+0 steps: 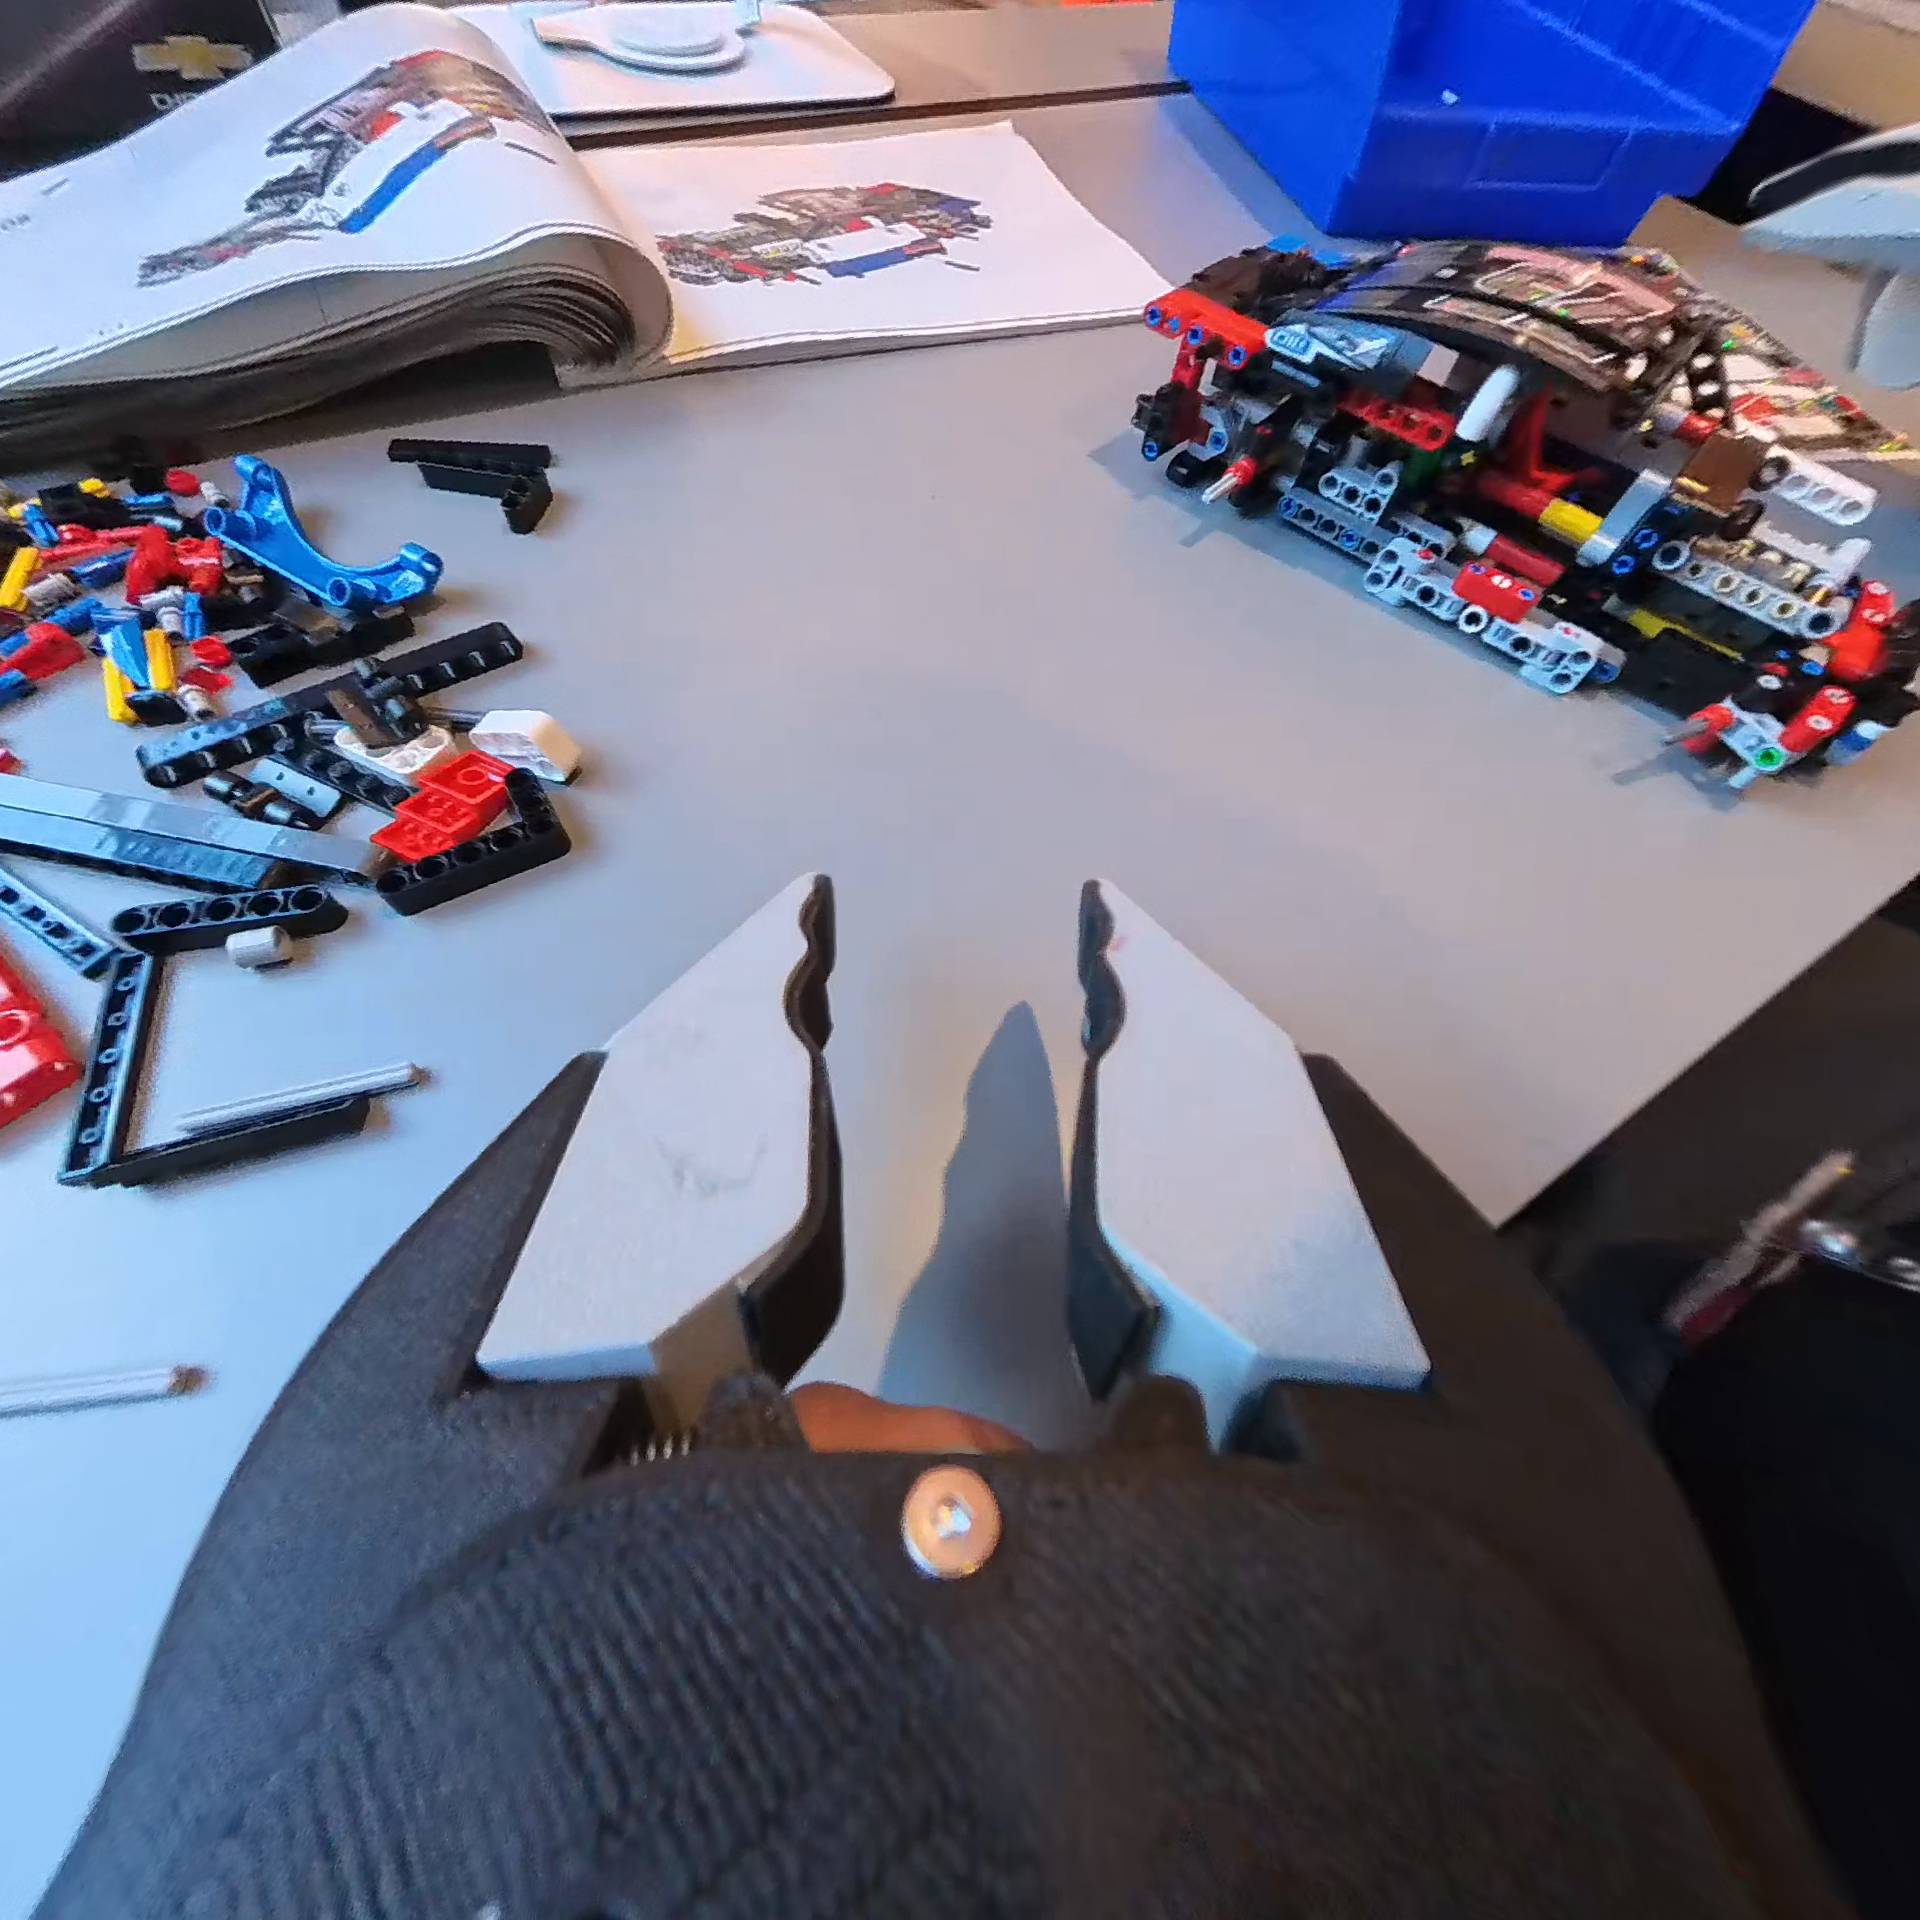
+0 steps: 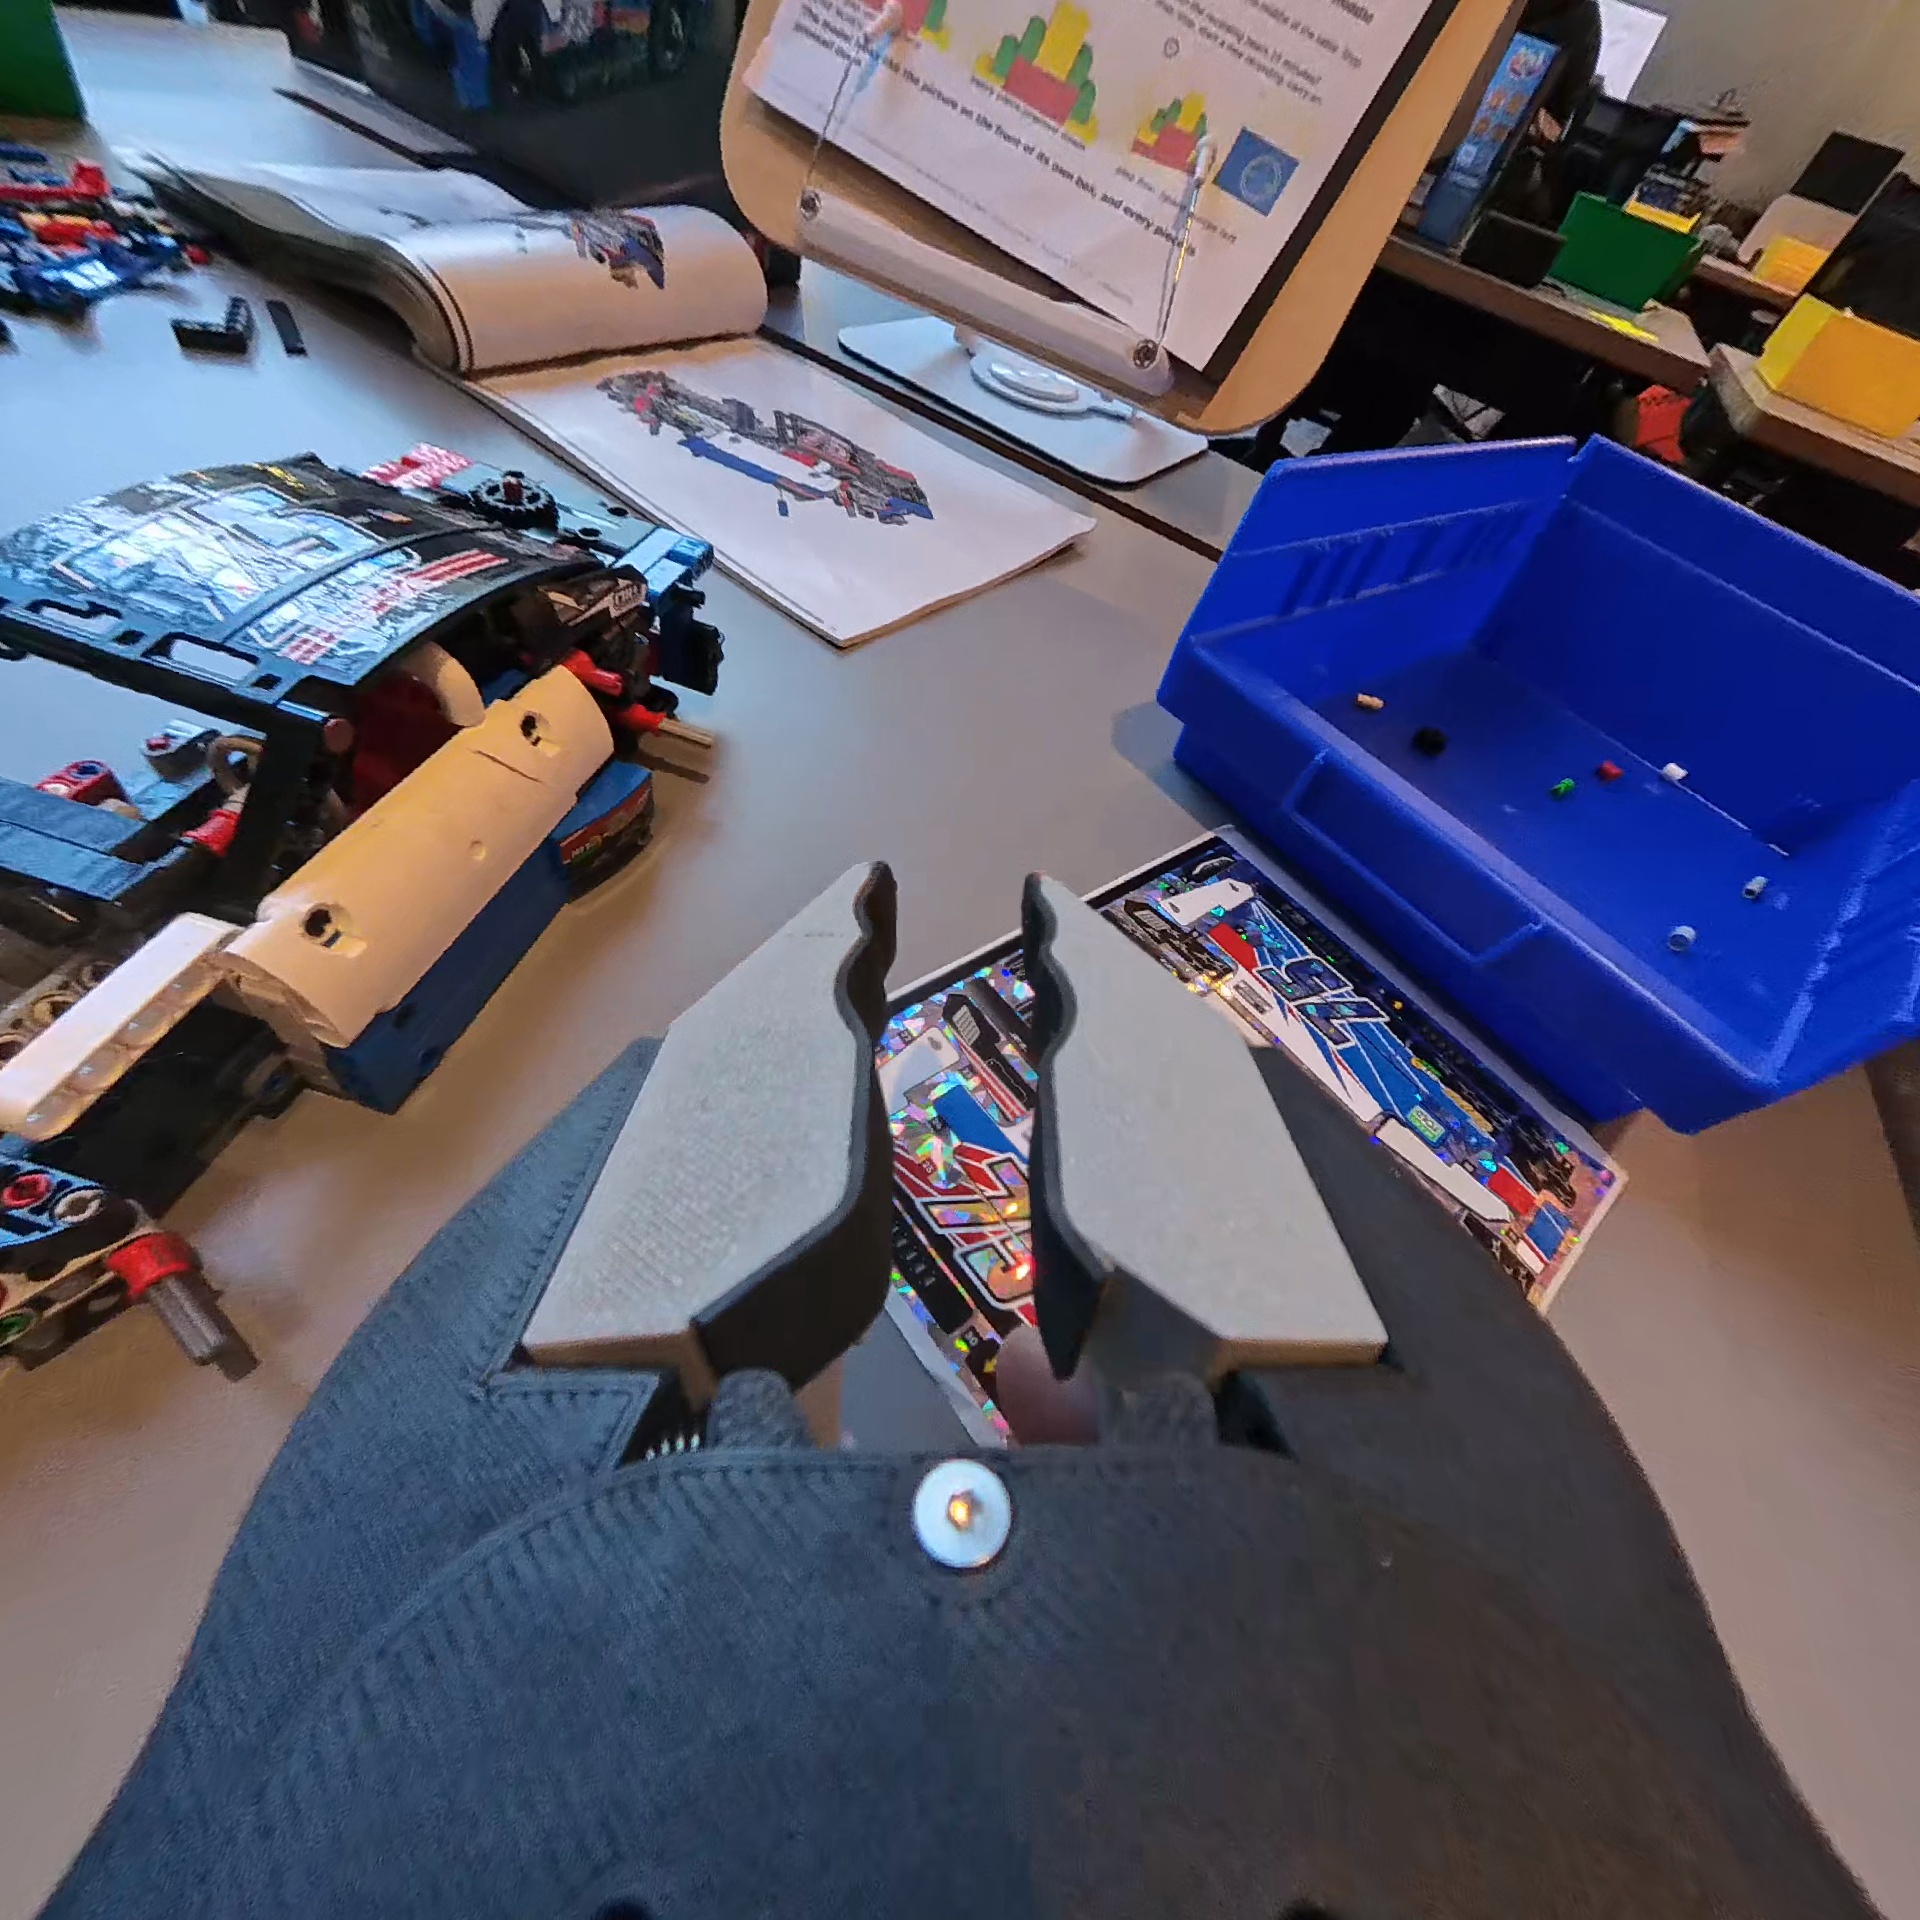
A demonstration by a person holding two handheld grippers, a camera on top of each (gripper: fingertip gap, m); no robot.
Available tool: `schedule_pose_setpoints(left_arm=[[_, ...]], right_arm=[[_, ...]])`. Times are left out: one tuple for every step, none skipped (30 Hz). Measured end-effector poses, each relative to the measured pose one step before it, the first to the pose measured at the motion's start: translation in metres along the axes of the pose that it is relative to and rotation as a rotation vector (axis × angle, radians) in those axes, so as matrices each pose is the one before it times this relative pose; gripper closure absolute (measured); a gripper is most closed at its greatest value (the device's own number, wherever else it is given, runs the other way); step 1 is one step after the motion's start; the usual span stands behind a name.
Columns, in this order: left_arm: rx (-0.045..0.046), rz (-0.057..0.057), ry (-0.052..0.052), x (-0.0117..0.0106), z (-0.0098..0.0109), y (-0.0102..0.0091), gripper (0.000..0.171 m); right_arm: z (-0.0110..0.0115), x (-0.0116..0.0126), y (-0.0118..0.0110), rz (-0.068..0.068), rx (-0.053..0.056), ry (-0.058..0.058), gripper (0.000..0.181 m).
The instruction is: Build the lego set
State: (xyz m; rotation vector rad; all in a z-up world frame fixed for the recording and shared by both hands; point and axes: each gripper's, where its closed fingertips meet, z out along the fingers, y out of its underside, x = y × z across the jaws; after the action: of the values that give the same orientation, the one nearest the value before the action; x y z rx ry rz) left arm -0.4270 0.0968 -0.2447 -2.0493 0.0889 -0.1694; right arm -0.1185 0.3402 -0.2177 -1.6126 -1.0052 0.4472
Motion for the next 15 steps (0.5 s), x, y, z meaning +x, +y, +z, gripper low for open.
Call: schedule_pose_setpoints(left_arm=[[-0.00227, -0.0033, 0.0143, 0.00110, 0.00051, 0.00064, 0.129], [-0.00785, 0.0007, 0.0138, 0.00152, 0.00087, 0.00111, 0.129], [-0.00478, 0.0019, 0.0078, 0.00087, 0.00064, 0.00059, 0.129], [-0.00112, 0.0036, 0.0055, 0.00089, 0.00059, 0.00019, 0.129], [-0.00092, 0.0050, 0.0082, 0.00131, 0.00036, 0.00008, 0.129], [-0.00112, 0.0034, 0.0081, 0.00115, 0.00011, 0.00020, 0.129], [-0.00106, -0.0020, 0.0141, 0.00148, -0.00047, -0.00007, 0.128], [-0.00600, -0.0088, 0.0296, 0.00246, -0.00126, -0.00042, 0.128], [-0.00810, -0.0040, 0.0296, 0.00019, -0.00298, -0.00305, 0.128], [-0.00032, 0.0328, -0.0025, -0.00775, -0.00584, -0.00805, 0.128], [0.00294, 0.0709, -0.0307, -0.01640, -0.00789, -0.01239, 0.130], [-0.00539, 0.0857, -0.0374, -0.02338, -0.00679, -0.01320, 0.136], [-0.02375, 0.0752, -0.0122, -0.02517, -0.00281, -0.00932, 0.144], [-0.05305, 0.0549, 0.0143, -0.02570, 0.00195, -0.00284, 0.149], [-0.06249, 0.0351, -0.0099, -0.03157, 0.00470, 0.00051, 0.152]], right_arm=[[0.00098, 0.00041, 0.00120, -0.0008, -0.0085, 0.0030, 0.159], [0.00064, 0.00049, 0.00088, 0.0030, -0.0064, 0.0011, 0.158], [0.00073, 0.00074, 0.00084, 0.0050, -0.0057, 0.0014, 0.159], [0.00056, 0.00099, 0.00079, 0.0057, -0.0058, 0.0036, 0.158], [0.00033, 0.00158, 0.00065, 0.0060, -0.0047, 0.0071, 0.158], [0.00025, 0.00174, 0.00036, 0.0053, -0.0021, 0.0083, 0.159], [0.00018, 0.00183, 0.00029, 0.0069, -0.0015, 0.0071, 0.159], [0.00019, 0.00175, 0.00054, 0.0091, -0.0032, 0.0056, 0.159], [0.00027, 0.00157, 0.00069, 0.0100, -0.0035, 0.0035, 0.159], [0.00010, 0.00105, 0.00039, 0.0095, -0.0018, 0.0005, 0.159], [0.00001, 0.00076, 0.00020, 0.0076, -0.0004, -0.0009, 0.159], [0.00002, 0.00051, 0.00012, 0.0057, -0.0005, -0.0007, 0.159], [0.00034, 0.00037, 0.00042, 0.0039, -0.0027, -0.0007, 0.159], [0.00054, 0.00029, 0.00069, 0.0021, -0.0053, 0.0002, 0.159], [0.00068, 0.00028, 0.00071, 0.0004, -0.0064, 0.0016, 0.159]])
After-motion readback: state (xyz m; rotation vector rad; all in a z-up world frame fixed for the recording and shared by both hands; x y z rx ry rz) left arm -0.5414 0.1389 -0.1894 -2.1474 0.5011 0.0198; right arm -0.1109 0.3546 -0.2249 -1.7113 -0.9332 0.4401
